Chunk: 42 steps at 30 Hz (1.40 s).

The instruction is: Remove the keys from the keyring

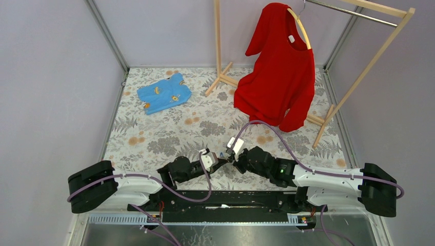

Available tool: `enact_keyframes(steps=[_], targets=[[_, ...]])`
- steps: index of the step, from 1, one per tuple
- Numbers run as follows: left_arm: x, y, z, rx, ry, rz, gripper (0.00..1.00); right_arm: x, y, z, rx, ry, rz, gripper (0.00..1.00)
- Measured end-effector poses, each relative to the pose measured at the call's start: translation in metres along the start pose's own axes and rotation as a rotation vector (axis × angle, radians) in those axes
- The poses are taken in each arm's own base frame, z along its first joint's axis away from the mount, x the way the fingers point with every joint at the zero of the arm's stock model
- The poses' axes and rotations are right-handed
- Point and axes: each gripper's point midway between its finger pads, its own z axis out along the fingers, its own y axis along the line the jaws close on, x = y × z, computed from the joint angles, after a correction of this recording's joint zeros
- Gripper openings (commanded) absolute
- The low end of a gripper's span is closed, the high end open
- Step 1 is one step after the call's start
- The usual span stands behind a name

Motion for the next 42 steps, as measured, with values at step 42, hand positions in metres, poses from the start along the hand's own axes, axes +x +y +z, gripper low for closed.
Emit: enact_keyframes(steps=[42], targets=[[-0.017,0.015,-0.011,-0.131,-0.042,0.033,0.32,-0.003,-0.01,0.003,-0.023,0.006,0.094,0.0]])
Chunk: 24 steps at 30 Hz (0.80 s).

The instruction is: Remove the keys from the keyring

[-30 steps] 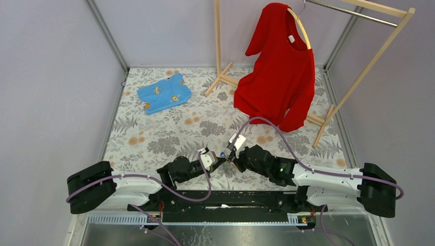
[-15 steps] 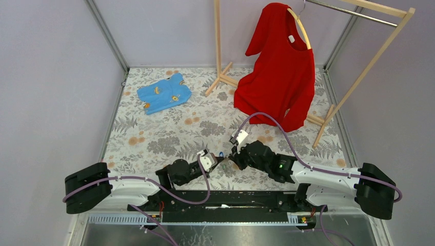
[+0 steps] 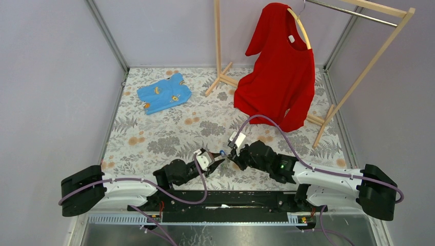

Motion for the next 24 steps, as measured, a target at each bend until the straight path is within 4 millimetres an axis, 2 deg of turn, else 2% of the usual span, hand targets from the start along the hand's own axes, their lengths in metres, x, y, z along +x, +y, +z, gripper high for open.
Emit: enact_keyframes(steps=[24], targets=[[0.016,-0.011,0.006,0.056,0.059,0.019,0.35,0.001,0.006,0.005,-0.019,0.019,-0.062,0.0]])
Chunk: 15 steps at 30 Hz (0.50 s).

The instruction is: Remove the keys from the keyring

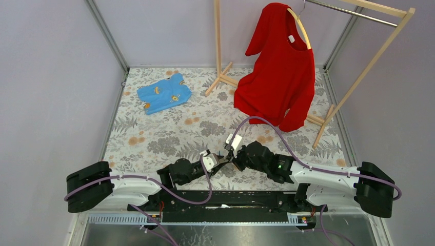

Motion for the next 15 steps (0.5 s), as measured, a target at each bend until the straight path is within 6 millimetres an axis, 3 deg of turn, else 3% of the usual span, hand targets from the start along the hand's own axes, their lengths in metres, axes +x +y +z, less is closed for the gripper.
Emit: enact_keyframes(steps=[15], targets=[[-0.0008,0.0042,0.0028,-0.025,-0.01,0.01,0.26,0.0035,-0.0004,-0.0008,0.017,0.014,-0.008,0.0]])
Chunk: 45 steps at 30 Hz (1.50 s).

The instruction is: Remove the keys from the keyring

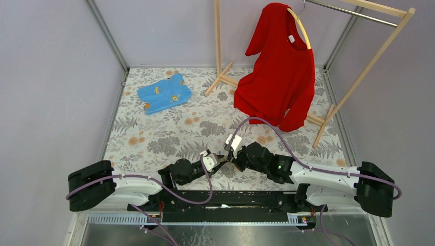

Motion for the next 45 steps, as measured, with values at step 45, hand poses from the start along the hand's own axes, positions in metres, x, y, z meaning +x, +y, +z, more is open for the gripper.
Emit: enact_keyframes(steps=[45], targets=[[-0.004,0.01,-0.006,-0.064,-0.033,-0.035,0.34,0.025,-0.016,0.012,0.048,0.116,0.145,0.0]])
